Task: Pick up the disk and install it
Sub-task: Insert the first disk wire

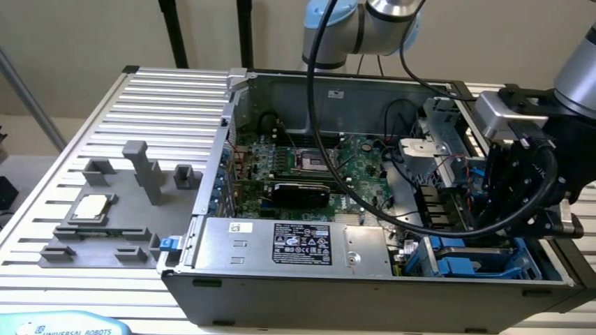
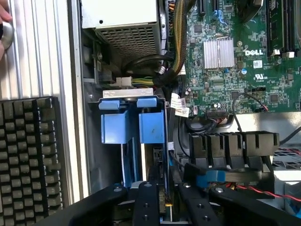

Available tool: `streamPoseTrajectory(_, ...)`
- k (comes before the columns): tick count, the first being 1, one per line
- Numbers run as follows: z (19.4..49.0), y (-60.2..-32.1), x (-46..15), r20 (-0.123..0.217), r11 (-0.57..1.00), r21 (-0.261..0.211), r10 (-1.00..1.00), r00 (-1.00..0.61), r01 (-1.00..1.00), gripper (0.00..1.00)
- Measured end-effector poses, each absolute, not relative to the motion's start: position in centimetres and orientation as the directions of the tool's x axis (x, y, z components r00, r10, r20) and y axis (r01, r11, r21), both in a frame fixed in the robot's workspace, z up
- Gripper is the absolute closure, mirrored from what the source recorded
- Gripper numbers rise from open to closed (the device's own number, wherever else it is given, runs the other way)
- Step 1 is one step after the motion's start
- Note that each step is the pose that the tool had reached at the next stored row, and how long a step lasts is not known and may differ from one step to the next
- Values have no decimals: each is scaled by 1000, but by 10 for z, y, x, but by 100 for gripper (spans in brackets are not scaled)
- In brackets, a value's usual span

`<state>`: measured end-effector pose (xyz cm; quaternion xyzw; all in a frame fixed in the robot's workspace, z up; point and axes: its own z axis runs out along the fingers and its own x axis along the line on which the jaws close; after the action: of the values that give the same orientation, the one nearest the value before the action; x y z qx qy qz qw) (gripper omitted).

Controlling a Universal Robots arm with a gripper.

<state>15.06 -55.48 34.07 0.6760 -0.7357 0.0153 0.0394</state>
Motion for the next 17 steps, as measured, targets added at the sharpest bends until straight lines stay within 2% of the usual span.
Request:
streamPoseTrajectory(1, 345, -555, 151, 78, 86, 31, -993, -83, -996, 75)
streamPoseTrajectory(11, 388, -555, 147, 79, 86, 31, -993, -83, -996, 75)
streamPoseTrajectory(17, 390, -552, 135, 78, 86, 20, -993, -84, -996, 75)
